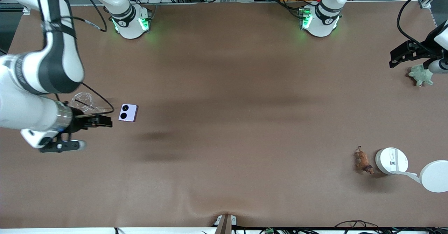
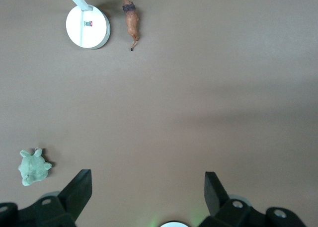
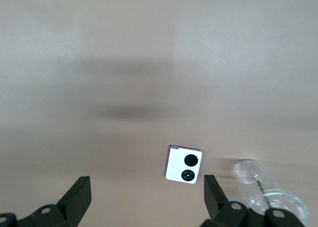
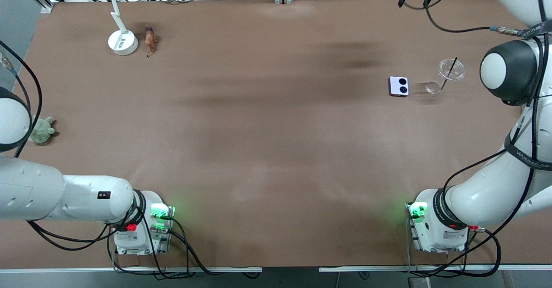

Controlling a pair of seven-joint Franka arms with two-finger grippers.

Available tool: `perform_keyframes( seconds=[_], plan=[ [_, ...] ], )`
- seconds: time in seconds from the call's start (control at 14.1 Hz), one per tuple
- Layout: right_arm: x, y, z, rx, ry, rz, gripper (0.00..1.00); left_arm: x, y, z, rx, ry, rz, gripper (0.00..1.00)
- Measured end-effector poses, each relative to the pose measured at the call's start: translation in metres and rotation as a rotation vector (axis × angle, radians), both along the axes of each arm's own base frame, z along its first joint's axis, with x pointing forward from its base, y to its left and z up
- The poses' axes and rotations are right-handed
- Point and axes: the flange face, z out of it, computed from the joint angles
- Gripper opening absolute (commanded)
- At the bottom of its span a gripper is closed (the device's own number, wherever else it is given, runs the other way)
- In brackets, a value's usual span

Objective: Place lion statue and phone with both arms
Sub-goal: 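Open the right gripper and withdraw it from the phone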

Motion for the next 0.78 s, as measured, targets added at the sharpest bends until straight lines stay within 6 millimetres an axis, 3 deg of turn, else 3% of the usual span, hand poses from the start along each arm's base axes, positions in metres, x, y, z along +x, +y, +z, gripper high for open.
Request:
perform_keyframes(
  seconds=[0.43, 0.78],
  plan=[
    [-0.015, -0.043, 0.092, 0.05, -0.007, -0.021, 1.0, -0.003, -0.002, -0.002, -0.006, 0.028, 0.02, 1.0],
    [-0.062, -0.082, 0.165, 0.068, -0.025, -0.058, 1.0, -0.004, -0.002, -0.003, -0.007, 0.031, 0.02, 1.0]
  ],
)
